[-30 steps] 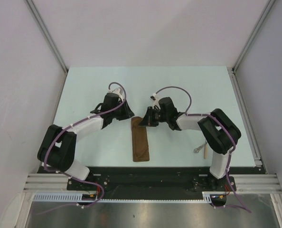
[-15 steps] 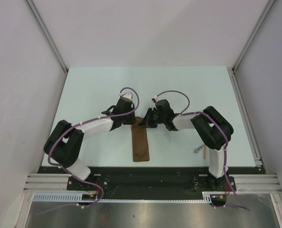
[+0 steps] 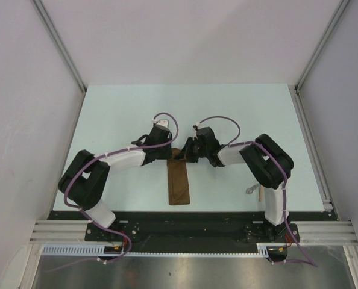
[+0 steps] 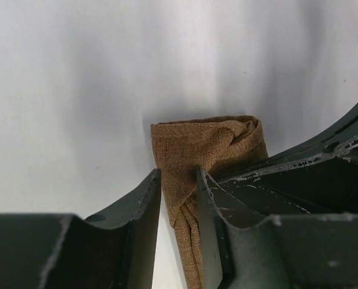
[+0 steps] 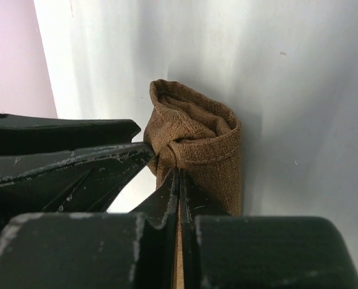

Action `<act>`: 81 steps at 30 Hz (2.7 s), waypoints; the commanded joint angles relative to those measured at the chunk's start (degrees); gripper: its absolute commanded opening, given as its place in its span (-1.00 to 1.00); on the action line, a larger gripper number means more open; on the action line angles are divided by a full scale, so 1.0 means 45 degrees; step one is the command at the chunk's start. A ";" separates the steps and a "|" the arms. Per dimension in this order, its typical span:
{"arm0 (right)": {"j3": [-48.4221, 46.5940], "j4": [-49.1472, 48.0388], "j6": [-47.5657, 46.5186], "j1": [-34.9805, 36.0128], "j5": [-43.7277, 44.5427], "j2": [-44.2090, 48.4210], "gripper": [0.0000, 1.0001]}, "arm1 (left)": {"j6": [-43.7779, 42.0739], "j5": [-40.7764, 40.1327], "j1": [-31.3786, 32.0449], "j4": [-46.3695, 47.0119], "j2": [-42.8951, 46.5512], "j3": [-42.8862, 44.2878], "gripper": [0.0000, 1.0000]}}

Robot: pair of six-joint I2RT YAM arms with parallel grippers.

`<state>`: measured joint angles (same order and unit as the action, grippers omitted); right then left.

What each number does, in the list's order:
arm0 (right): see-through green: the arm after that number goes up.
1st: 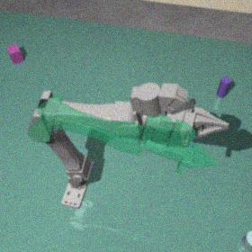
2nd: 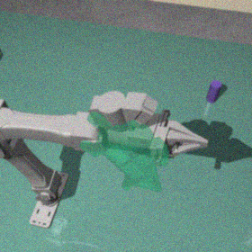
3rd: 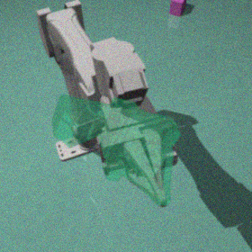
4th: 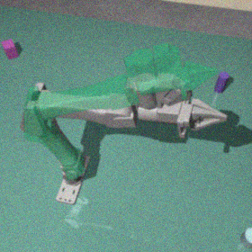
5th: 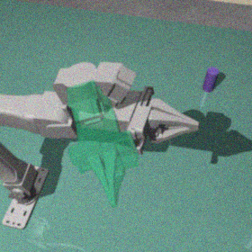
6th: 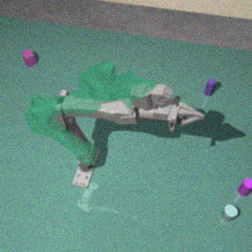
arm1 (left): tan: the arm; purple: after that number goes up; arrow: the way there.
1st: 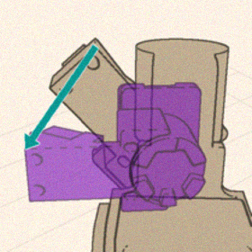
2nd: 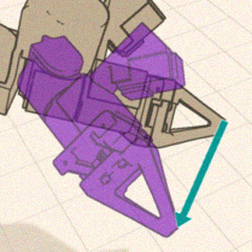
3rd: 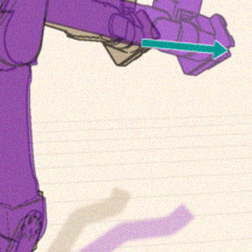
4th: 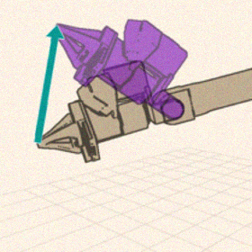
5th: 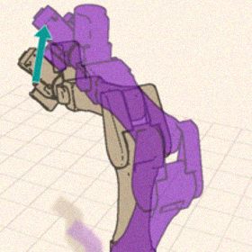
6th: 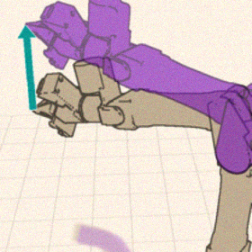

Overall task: Fold the napkin into a case and place the utensils inside
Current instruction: Stuff the smaller-rectangle-folded napkin at the center of the board.

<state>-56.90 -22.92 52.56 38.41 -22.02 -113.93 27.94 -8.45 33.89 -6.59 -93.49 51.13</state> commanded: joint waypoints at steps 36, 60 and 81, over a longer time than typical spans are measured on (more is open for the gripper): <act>-0.0989 -0.3084 0.5305 0.0234 0.0600 -0.2279 -1.00 | 0.0586 0.1584 0.0360 0.1406 0.0640 -0.0835 -1.00; 0.0340 -0.7810 0.4804 -0.0001 0.1614 -0.2376 -1.00 | 0.0333 0.1272 0.0086 0.1133 0.0620 -0.0465 -1.00; -0.1984 -0.4165 0.3146 0.0175 0.0363 -0.3083 -1.00 | 0.0158 0.1740 -0.0265 0.1093 0.0151 -0.0113 -1.00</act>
<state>-65.01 -43.81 69.87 38.92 -19.11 -128.88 28.42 -3.88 32.56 -1.45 -92.55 48.71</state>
